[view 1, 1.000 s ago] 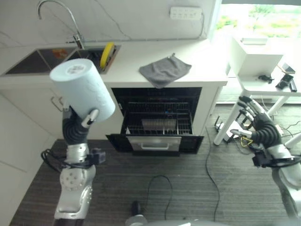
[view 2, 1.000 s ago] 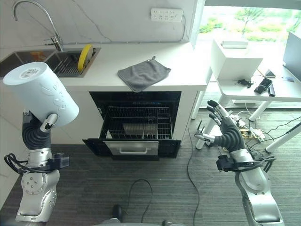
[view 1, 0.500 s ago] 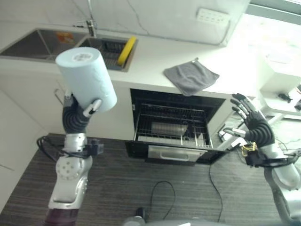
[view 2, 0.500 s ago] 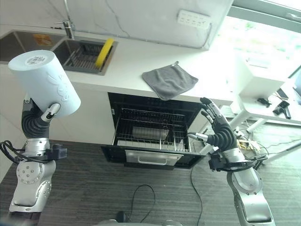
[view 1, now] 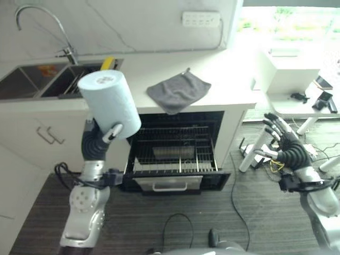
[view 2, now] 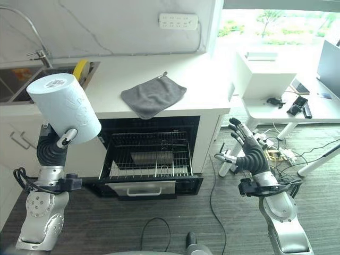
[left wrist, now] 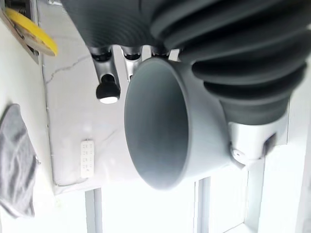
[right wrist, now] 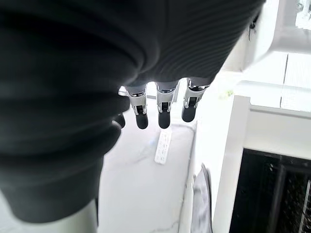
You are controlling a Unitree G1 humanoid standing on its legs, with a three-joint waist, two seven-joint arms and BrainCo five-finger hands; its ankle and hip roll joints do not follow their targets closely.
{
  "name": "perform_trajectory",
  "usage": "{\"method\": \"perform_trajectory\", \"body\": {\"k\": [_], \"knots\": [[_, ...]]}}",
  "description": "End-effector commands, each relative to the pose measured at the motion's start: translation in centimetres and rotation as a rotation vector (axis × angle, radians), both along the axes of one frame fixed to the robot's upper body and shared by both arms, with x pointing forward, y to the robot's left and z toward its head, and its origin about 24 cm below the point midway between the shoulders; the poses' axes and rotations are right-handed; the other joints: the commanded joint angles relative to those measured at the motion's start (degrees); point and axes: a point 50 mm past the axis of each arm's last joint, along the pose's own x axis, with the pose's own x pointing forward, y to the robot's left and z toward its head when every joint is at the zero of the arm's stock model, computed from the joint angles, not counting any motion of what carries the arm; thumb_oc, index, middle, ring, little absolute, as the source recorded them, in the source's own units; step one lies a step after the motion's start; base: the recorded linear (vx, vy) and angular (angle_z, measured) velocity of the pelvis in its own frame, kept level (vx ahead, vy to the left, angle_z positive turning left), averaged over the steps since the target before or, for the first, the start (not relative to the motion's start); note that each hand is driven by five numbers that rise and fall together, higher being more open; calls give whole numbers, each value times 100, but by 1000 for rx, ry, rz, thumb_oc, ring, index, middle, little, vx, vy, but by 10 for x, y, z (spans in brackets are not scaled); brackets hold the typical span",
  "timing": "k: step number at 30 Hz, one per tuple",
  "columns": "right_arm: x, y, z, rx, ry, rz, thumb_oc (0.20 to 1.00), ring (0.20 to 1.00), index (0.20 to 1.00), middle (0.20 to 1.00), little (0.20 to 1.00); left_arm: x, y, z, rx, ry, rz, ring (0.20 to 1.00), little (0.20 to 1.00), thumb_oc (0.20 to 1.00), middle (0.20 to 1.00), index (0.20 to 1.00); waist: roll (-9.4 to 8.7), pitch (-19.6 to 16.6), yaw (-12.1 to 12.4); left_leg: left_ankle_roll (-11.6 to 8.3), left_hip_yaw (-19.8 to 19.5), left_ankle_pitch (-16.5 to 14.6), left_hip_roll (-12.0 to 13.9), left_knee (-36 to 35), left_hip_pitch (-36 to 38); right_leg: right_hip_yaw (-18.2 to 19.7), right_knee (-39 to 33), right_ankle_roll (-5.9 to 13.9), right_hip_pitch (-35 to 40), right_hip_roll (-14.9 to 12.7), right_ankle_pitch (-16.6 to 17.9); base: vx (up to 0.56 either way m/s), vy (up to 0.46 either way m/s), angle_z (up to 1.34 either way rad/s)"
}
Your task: Place the dishes in the dishwasher.
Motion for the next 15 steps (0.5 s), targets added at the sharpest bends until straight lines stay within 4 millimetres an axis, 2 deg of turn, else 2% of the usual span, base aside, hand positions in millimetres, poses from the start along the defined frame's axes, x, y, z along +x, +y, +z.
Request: {"method": "perform_trajectory", "body": {"k": [1, 3, 4, 5, 6, 7, 8, 10, 13, 15], "knots": [[3, 8, 31, 27, -152, 31, 1000, 1000, 1000, 1000, 1000, 1, 3, 35, 15, -151, -35, 200, 200, 200, 200, 200, -337, -206, -45, 146, 498, -556, -526, 22, 433, 156, 6, 254, -181, -399, -90, 245, -273, 7], [2, 5, 32, 20, -144, 37, 1000, 1000, 1000, 1000, 1000, -1, 4, 33, -15, -144, -46, 200, 200, 200, 200, 200, -305, -175, -21, 11, 379, -231, -436, 489, 357, 248, 6, 123, -84, -279, -150, 220, -248, 7], [2, 4, 32, 18, -141, 39, 1000, 1000, 1000, 1000, 1000, -2, 5, 33, -20, -141, -48, 200, 200, 200, 200, 200, -308, -165, -7, -27, 294, -169, -405, 805, 241, 268, 6, 70, -62, -254, -162, 253, -284, 3], [1, 4, 31, 1, -134, 45, 1000, 1000, 1000, 1000, 1000, -7, 4, 29, -23, -143, -52, 200, 200, 200, 200, 200, -361, -63, 93, -29, 60, -101, -449, 1762, -308, 280, 6, -71, 91, -243, -247, 196, -203, 0], [1, 4, 30, -2, -134, 43, 1000, 1000, 1000, 1000, 1000, -7, 4, 28, -22, -143, -55, 200, 200, 200, 200, 200, -368, -51, 99, -18, 58, -133, -454, 1798, -366, 268, 6, -73, 110, -250, -261, 233, -101, 3], [3, 4, 30, -10, -132, 34, 1000, 1000, 1000, 1000, 1000, -7, 4, 27, -22, -146, -65, 200, 200, 200, 200, 200, -361, -8, 112, 12, 167, -266, -432, 1476, -433, 193, 6, -43, 172, -275, -317, 106, 47, 9], [3, 4, 29, -11, -132, 33, 1000, 1000, 1000, 1000, 1000, -7, 4, 27, -23, -147, -66, 200, 200, 200, 200, 200, -360, -4, 110, 15, 186, -259, -437, 1386, -400, 185, 6, -34, 184, -284, -326, 164, 143, 26], [4, 3, 29, -18, -134, 23, 1000, 1000, 1000, 1000, 1000, -9, 6, 25, -33, -148, -75, 200, 200, 200, 200, 200, -259, 6, 122, -135, 303, 91, -269, 113, -257, 59, 6, 70, 298, -321, -446, 150, 233, 40], [4, 2, 29, -16, -130, 30, 1000, 1000, 1000, 1000, 1000, -8, 7, 21, -64, -152, -74, 200, 200, 200, 200, 200, -197, -14, 147, -312, 38, 286, -80, 22, -503, -84, 6, 106, 428, -407, -587, 134, 359, 20], [3, 1, 29, -21, -125, 34, 1000, 1000, 1000, 1000, 1000, -9, 7, 19, -61, -150, -67, 200, 200, 200, 200, 200, -185, -49, 140, -323, 19, 250, -75, 22, -470, -126, 6, 136, 431, -470, -587, 114, 376, -18]]}}
